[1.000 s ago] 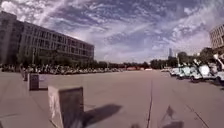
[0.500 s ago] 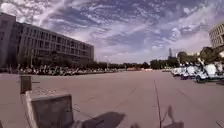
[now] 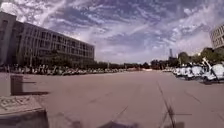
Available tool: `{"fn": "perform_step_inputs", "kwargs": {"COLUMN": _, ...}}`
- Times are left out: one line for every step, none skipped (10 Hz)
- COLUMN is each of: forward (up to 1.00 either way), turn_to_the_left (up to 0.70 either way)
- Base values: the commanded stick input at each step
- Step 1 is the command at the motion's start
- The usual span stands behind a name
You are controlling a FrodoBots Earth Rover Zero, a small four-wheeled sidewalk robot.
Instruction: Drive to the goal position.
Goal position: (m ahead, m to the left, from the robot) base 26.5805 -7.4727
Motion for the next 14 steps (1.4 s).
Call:
{"fn": "perform_step_inputs", "kwargs": {"forward": 0.7, "turn_to_the_left": -0.24}}
{"fn": "perform_step_inputs", "kwargs": {"forward": 0.7, "turn_to_the_left": -0.24}}
{"fn": "perform_step_inputs", "kwargs": {"forward": 0.7, "turn_to_the_left": -0.24}}
{"fn": "perform_step_inputs", "kwargs": {"forward": 0.7, "turn_to_the_left": -0.24}}
{"fn": "perform_step_inputs", "kwargs": {"forward": 0.7, "turn_to_the_left": -0.24}}
{"fn": "perform_step_inputs", "kwargs": {"forward": 0.7, "turn_to_the_left": -0.23}}
{"fn": "perform_step_inputs", "kwargs": {"forward": 0.7, "turn_to_the_left": -0.13}}
{"fn": "perform_step_inputs", "kwargs": {"forward": 0.7, "turn_to_the_left": 0.0}}
{"fn": "perform_step_inputs", "kwargs": {"forward": 0.7, "turn_to_the_left": 0.0}}
{"fn": "perform_step_inputs", "kwargs": {"forward": 0.7, "turn_to_the_left": 0.0}}
{"fn": "perform_step_inputs", "kwargs": {"forward": 0.7, "turn_to_the_left": 0.0}}
{"fn": "perform_step_inputs", "kwargs": {"forward": 0.7, "turn_to_the_left": -0.02}}
{"fn": "perform_step_inputs", "kwargs": {"forward": 0.7, "turn_to_the_left": -0.16}}
{"fn": "perform_step_inputs", "kwargs": {"forward": 0.7, "turn_to_the_left": -0.09}}
